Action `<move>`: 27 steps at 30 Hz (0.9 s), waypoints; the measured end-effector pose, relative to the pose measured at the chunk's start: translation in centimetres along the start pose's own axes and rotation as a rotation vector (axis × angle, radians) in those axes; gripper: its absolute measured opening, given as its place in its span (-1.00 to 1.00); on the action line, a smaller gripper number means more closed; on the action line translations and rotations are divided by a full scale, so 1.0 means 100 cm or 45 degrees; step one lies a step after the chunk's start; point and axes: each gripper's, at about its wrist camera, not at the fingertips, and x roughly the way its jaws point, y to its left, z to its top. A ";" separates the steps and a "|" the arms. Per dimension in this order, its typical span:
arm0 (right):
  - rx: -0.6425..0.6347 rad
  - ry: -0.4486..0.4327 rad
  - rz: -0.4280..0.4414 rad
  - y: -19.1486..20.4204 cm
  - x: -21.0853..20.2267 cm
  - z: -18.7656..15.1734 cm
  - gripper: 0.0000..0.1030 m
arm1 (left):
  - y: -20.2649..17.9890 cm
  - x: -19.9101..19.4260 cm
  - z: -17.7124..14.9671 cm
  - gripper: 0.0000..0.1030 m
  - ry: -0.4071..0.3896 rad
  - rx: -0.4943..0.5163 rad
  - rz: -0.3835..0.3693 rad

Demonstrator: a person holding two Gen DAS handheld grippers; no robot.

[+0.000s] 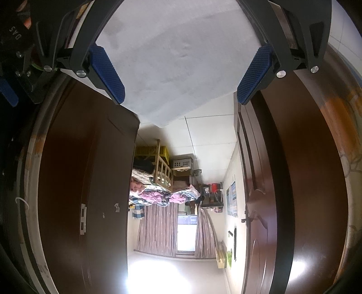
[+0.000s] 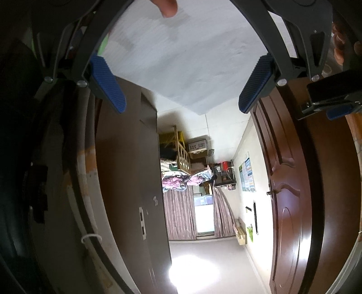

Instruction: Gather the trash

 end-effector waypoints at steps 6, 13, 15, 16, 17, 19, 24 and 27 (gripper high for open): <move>-0.001 0.027 0.007 -0.002 0.004 -0.003 0.91 | -0.001 0.000 0.000 0.84 -0.003 0.003 0.005; 0.001 0.036 0.014 -0.002 0.007 -0.002 0.91 | -0.001 0.000 0.000 0.84 -0.006 -0.002 0.006; 0.002 0.038 0.011 -0.003 0.007 -0.002 0.91 | -0.002 0.000 0.000 0.84 -0.004 -0.003 0.006; 0.001 0.040 0.009 -0.002 0.008 -0.003 0.91 | -0.001 0.000 0.000 0.84 -0.005 -0.003 0.006; 0.000 0.042 0.008 -0.002 0.007 -0.002 0.91 | -0.001 0.000 0.000 0.84 -0.006 -0.003 0.005; 0.001 0.046 0.008 -0.001 0.008 -0.004 0.91 | -0.001 0.000 0.000 0.84 -0.005 -0.003 0.004; -0.011 0.071 0.019 0.000 0.013 -0.008 0.91 | -0.002 0.000 -0.001 0.84 -0.007 -0.003 0.006; -0.013 0.109 0.026 0.000 0.020 -0.015 0.91 | -0.002 0.002 -0.001 0.84 -0.001 0.004 0.015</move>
